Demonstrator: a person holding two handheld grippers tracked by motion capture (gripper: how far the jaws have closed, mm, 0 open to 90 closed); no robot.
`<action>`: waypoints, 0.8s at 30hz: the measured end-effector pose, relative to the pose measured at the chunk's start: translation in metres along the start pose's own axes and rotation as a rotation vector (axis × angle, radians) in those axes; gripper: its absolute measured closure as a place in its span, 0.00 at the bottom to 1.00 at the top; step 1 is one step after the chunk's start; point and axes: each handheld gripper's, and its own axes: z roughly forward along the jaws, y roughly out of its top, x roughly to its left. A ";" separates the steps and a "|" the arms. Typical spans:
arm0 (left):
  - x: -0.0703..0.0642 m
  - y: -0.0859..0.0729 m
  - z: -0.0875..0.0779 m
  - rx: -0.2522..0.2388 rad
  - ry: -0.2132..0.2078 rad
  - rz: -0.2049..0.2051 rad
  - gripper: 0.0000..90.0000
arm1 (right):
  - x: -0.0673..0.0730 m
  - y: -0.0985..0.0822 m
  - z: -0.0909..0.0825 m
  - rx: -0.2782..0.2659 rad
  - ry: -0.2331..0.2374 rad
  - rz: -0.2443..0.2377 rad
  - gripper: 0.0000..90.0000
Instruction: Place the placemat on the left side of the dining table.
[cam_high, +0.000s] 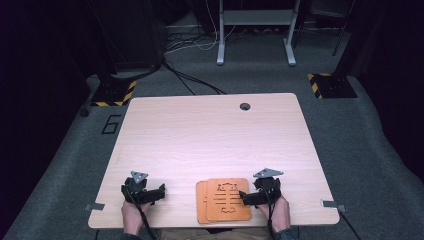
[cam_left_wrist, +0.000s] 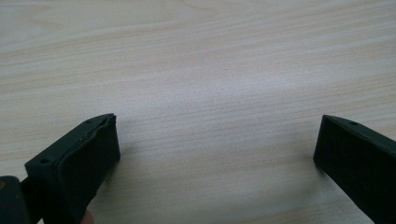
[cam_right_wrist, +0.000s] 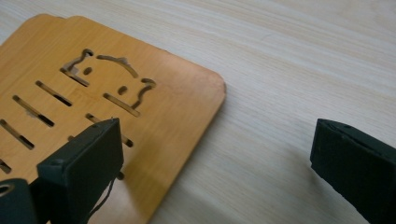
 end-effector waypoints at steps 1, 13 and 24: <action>0.000 0.000 0.000 0.000 0.000 0.000 0.00 | -0.001 -0.001 0.000 0.002 -0.006 0.009 0.02; 0.000 0.000 0.000 0.000 0.000 0.001 0.00 | -0.002 -0.005 0.000 0.001 -0.013 0.019 0.02; 0.000 0.000 0.000 -0.001 0.001 0.000 0.00 | -0.003 -0.011 -0.001 -0.029 -0.052 -0.004 0.02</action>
